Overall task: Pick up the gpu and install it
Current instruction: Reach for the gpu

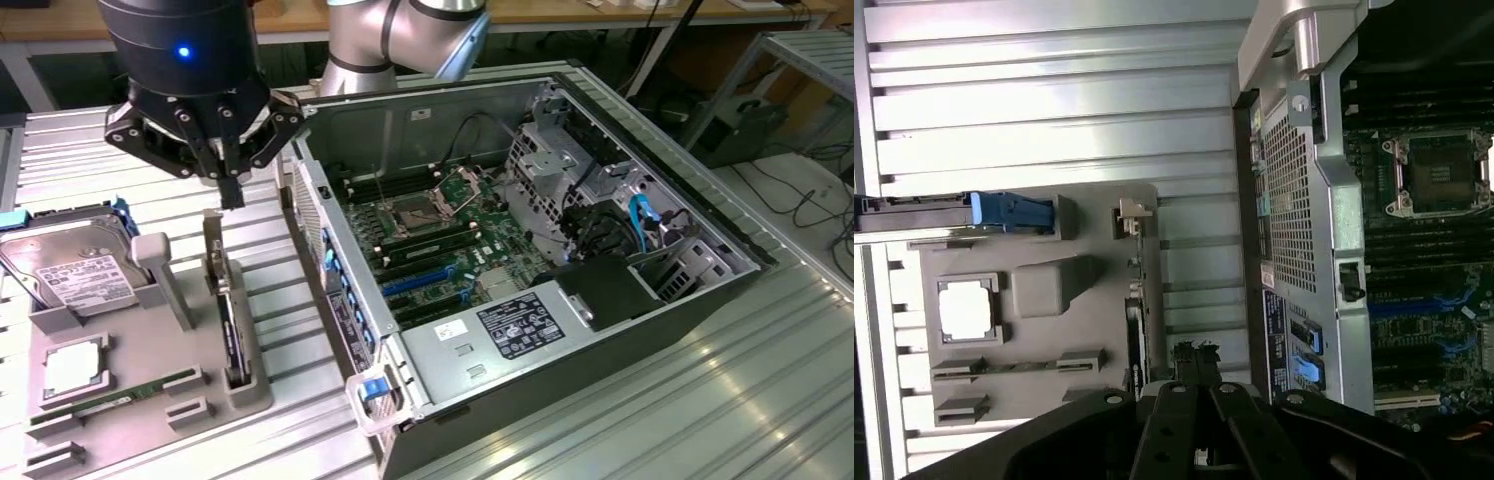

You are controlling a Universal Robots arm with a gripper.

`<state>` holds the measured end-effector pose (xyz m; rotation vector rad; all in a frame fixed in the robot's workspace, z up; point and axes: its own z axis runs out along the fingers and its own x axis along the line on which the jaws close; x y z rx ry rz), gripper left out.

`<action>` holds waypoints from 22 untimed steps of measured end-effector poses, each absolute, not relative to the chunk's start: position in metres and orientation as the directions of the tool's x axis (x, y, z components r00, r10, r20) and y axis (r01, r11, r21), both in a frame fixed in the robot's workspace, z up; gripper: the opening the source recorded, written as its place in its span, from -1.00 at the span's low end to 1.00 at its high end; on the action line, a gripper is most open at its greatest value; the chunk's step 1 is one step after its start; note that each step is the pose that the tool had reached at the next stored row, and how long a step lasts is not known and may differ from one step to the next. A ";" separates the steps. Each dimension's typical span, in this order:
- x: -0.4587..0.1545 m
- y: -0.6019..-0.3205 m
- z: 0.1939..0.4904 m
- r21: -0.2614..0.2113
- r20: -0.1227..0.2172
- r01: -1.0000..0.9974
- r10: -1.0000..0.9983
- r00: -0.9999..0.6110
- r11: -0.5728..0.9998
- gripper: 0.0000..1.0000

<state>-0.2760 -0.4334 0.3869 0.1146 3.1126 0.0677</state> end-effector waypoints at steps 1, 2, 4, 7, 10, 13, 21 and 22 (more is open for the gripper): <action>-0.279 -0.434 0.387 0.044 -0.025 0.073 0.074 -0.997 0.996 -0.79; -0.281 -0.434 0.387 0.044 -0.024 0.073 0.074 -0.997 0.996 -0.79; -0.292 -0.437 0.386 0.044 -0.024 0.073 0.074 -0.997 0.996 -0.79; -0.302 -0.438 0.386 0.044 -0.025 0.073 0.074 -0.997 0.996 -0.79; -0.309 -0.439 0.386 0.044 -0.024 0.073 0.074 -0.997 0.996 -0.79; -0.315 -0.440 0.386 0.044 -0.025 0.073 0.074 -0.997 0.996 -0.79; -0.325 -0.442 0.385 0.044 -0.025 0.071 0.072 -0.997 0.996 -0.79; -0.325 -0.442 0.385 0.044 -0.025 0.071 0.072 -0.997 0.996 -0.79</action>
